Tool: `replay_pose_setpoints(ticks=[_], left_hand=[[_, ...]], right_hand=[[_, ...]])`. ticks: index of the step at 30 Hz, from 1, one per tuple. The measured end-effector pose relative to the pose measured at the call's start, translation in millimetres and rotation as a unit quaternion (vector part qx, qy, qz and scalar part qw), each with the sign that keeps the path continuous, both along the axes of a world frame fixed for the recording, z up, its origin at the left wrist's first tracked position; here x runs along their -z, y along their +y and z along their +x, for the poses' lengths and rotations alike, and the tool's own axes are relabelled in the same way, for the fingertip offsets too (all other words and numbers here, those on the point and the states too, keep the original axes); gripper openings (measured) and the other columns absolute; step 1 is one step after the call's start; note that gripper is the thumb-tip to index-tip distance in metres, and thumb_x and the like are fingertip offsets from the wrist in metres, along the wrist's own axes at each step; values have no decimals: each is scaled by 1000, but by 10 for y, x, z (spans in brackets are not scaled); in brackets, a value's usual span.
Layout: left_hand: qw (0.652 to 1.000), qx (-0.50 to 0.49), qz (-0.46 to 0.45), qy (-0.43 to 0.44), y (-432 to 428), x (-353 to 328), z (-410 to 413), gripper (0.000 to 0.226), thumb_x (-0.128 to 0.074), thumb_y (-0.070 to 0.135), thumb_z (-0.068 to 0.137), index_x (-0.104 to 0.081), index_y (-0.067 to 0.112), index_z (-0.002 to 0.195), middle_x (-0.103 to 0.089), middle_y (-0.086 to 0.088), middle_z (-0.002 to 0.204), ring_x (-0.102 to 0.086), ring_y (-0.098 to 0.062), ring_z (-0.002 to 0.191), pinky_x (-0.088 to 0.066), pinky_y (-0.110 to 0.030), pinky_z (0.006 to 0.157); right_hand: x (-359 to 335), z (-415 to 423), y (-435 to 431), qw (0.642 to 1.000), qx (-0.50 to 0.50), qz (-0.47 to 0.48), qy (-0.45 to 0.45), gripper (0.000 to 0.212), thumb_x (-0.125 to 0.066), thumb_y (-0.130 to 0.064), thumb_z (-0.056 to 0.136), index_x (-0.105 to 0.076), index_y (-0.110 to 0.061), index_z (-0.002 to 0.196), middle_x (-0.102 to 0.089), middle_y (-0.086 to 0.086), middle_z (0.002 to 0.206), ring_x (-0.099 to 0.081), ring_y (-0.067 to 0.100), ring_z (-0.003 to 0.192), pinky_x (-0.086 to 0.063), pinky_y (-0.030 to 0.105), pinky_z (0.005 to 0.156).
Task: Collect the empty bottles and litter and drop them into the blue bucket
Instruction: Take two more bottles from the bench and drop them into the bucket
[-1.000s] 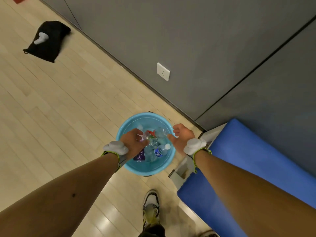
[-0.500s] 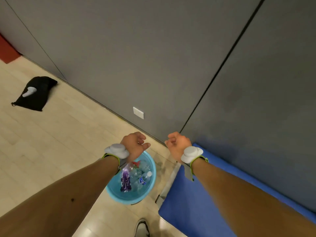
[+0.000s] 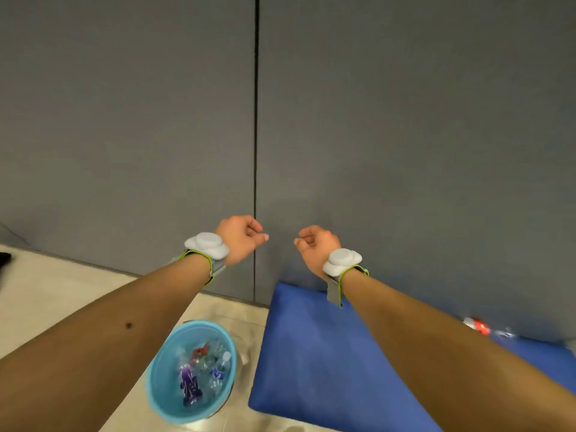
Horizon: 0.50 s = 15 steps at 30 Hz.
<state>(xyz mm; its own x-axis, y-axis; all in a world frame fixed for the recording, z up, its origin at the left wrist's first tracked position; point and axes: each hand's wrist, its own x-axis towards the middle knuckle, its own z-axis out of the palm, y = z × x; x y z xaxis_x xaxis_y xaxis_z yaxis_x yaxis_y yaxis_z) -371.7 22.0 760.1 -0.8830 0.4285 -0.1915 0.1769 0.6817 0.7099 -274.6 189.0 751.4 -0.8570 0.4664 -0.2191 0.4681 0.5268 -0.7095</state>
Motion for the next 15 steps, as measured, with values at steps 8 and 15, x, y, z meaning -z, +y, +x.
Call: replay_pose_setpoints(ticks=[8, 15], left_hand=[[990, 137, 18, 28, 1016, -744, 743, 23, -74, 32, 77, -72, 16, 94, -73, -3, 87, -65, -16, 80, -46, -21, 73], [971, 233, 29, 46, 1938, -1051, 1492, 21, -73, 35, 76, -73, 19, 91, -70, 2, 82, -64, -15, 80, -42, -20, 72]], right_hand=[[-745, 1090, 749, 993, 108, 30, 22, 27, -59, -26, 89, -63, -11, 110, -72, 6, 102, -67, 21, 98, -48, 25, 85], [-1124, 2068, 1481, 977, 201, 67, 28, 29, -59, -27, 89, -63, -11, 113, -73, 6, 104, -66, 23, 100, -44, 21, 81]])
